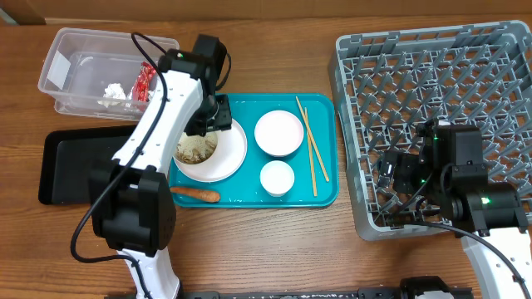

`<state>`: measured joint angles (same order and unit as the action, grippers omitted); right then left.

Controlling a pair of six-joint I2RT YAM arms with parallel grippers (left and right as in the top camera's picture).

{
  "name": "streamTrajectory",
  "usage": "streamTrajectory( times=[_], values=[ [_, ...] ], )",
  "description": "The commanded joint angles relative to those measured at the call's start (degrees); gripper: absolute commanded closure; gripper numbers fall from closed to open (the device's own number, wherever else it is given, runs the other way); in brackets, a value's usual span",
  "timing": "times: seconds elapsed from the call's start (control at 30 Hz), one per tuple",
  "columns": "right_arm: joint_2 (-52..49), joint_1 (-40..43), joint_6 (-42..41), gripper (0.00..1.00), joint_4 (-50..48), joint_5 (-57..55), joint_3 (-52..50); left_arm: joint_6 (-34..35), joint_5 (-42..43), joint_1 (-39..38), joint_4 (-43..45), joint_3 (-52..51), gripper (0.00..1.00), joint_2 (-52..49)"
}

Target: Sort waste into correct bins and load items into the dishwasher

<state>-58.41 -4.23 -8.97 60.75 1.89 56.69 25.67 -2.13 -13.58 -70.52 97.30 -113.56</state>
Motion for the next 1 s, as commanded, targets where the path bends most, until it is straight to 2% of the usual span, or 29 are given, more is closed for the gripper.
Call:
streamTrajectory(
  times=[0.0, 0.3, 0.47, 0.57, 0.63, 0.67, 0.73, 0.83, 0.97],
  values=[
    [0.5, -0.2, 0.0, 0.0, -0.1, -0.5, 1.8, 2.7, 0.3, 0.0, 3.4, -4.3, 0.49, 1.4],
    [0.5, -0.2, 0.0, 0.0, -0.1, -0.6, 1.8, 1.4, 3.9, 0.0, 15.7, -13.0, 0.51, 1.4],
    [0.5, -0.2, 0.0, 0.0, -0.1, -0.5, 1.8, 1.4, 4.1, 0.0, 18.6, -15.0, 0.55, 1.4],
    [0.5, -0.2, 0.0, 0.0, -0.1, -0.6, 1.8, 1.4, 4.1, 0.0, 19.8, -16.5, 0.65, 1.4],
    [0.5, -0.2, 0.0, 0.0, -0.1, -0.6, 1.8, 1.4, 4.1, 0.0, 19.8, -16.6, 0.77, 1.4],
    [0.5, -0.2, 0.0, 0.0, -0.1, -0.6, 1.8, 1.4, 4.1, 0.0, 20.0, -16.6, 0.86, 1.4],
    [0.5, -0.2, 0.0, 0.0, -0.1, -0.5, 1.8, 1.3, 4.1, 0.0, 20.0, -16.6, 0.96, 1.4],
    [0.5, -0.2, 0.0, 0.0, 0.1, -0.6, 1.8, 0.4, 4.1, 0.2, 17.9, -15.3, 0.96, 1.7],
    [0.5, -0.2, 0.0, 0.0, 0.1, -0.6, 1.8, -0.4, 2.7, 0.2, 8.3, -9.4, 0.96, 4.8]
  ],
)
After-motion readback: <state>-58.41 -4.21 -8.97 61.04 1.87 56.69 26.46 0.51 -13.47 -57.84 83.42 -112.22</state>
